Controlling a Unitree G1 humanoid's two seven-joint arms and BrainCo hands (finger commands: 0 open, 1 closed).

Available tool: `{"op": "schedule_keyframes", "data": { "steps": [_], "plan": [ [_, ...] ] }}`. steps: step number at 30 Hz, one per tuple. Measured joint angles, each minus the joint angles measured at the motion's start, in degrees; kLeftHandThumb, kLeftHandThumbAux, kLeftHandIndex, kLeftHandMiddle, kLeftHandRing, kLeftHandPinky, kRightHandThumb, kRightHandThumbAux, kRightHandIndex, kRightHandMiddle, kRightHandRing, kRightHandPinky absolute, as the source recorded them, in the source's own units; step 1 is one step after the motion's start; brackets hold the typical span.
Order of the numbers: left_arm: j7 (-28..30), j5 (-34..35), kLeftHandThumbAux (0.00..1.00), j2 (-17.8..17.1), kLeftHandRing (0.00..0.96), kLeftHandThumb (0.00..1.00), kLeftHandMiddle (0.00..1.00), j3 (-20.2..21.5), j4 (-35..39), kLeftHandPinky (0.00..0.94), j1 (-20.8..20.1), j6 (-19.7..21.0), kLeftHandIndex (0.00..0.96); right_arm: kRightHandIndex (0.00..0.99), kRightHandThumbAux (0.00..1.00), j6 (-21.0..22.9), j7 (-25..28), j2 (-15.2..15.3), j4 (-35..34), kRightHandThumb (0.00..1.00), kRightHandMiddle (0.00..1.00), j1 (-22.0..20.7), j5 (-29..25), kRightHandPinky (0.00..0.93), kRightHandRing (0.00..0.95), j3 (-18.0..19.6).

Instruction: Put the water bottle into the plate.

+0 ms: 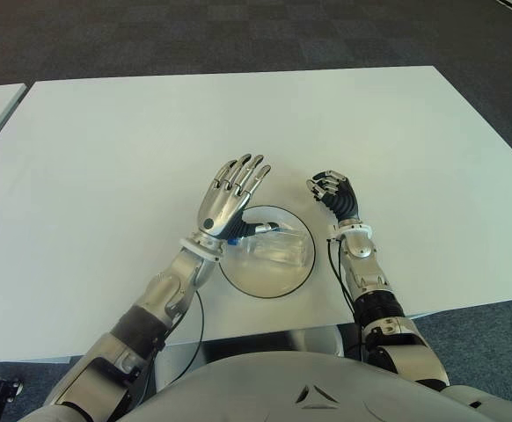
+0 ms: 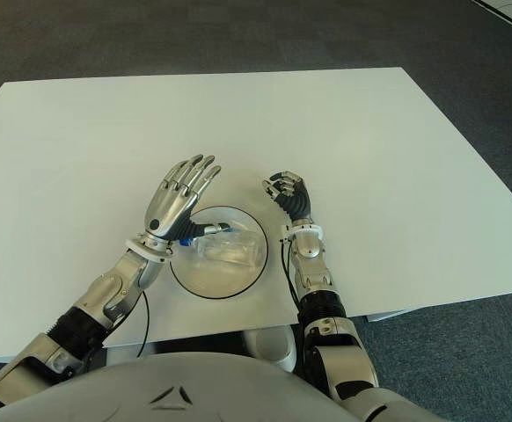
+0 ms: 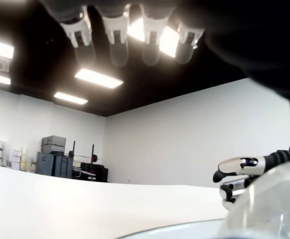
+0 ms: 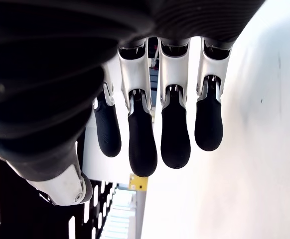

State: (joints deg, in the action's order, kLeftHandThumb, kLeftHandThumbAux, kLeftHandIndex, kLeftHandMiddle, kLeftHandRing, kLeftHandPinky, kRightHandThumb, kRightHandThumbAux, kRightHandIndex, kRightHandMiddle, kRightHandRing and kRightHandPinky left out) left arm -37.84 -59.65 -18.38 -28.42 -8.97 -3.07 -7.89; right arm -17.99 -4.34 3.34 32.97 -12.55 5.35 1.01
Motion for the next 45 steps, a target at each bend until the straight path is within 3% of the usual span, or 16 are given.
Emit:
{"op": "schedule_keyframes", "data": {
  "steps": [7, 15, 18, 22, 29, 34, 36, 38, 45],
  "plan": [
    [-3.85, 12.94, 0.471, 4.86, 0.000, 0.008, 0.000, 3.92, -1.99, 0.000, 1.65, -8.90, 0.000, 0.436, 0.728, 0.00, -0.18, -0.03, -0.04, 0.710, 0.637, 0.01, 0.06, 0.598, 0.637, -0.05],
    [-3.81, 26.61, 0.556, 7.59, 0.000, 0.000, 0.000, 10.49, -6.94, 0.004, 1.84, -19.67, 0.000, 0.435, 0.728, 0.05, -0.36, -0.02, -0.12, 0.710, 0.640, 0.01, 0.11, 0.604, 0.642, -0.06],
    [-2.13, 30.35, 0.646, 7.86, 0.000, 0.000, 0.000, 13.14, -7.15, 0.024, 1.90, -20.23, 0.000, 0.435, 0.728, 0.18, -0.32, 0.01, -0.12, 0.710, 0.641, 0.01, 0.07, 0.600, 0.643, -0.04],
    [1.13, 34.95, 0.844, 8.27, 0.111, 0.001, 0.138, 16.78, -6.20, 0.125, 2.94, -18.64, 0.099, 0.435, 0.728, 0.21, -0.20, -0.06, -0.12, 0.710, 0.640, 0.01, 0.02, 0.602, 0.642, -0.07],
    [5.95, 41.88, 0.974, 10.01, 0.196, 0.039, 0.235, 22.29, -8.13, 0.198, 4.95, -14.78, 0.212, 0.436, 0.728, 0.20, -0.19, -0.13, -0.13, 0.710, 0.637, 0.02, 0.00, 0.602, 0.641, -0.08],
    [7.01, 44.28, 0.995, 10.95, 0.320, 0.126, 0.349, 25.43, -11.78, 0.317, 4.36, -12.47, 0.312, 0.435, 0.728, 0.12, -0.16, -0.39, -0.11, 0.709, 0.638, 0.02, 0.01, 0.594, 0.643, -0.25],
    [7.46, 44.77, 0.863, 11.10, 0.380, 0.406, 0.404, 26.12, -12.52, 0.366, 4.00, -12.13, 0.367, 0.435, 0.728, 0.07, -0.16, -0.37, -0.09, 0.709, 0.638, 0.02, 0.01, 0.596, 0.643, -0.26],
    [8.68, 45.55, 0.780, 11.21, 0.426, 0.580, 0.450, 26.83, -12.69, 0.408, 3.84, -11.80, 0.403, 0.435, 0.728, -0.04, -0.14, -0.36, -0.07, 0.709, 0.638, 0.02, 0.00, 0.601, 0.643, -0.27],
    [15.05, 50.27, 0.724, 11.27, 0.494, 0.694, 0.523, 29.37, -12.74, 0.498, 4.21, -10.73, 0.429, 0.435, 0.728, -0.08, -0.25, -0.32, -0.01, 0.710, 0.633, 0.02, 0.12, 0.592, 0.637, -0.33]
  ]
}}
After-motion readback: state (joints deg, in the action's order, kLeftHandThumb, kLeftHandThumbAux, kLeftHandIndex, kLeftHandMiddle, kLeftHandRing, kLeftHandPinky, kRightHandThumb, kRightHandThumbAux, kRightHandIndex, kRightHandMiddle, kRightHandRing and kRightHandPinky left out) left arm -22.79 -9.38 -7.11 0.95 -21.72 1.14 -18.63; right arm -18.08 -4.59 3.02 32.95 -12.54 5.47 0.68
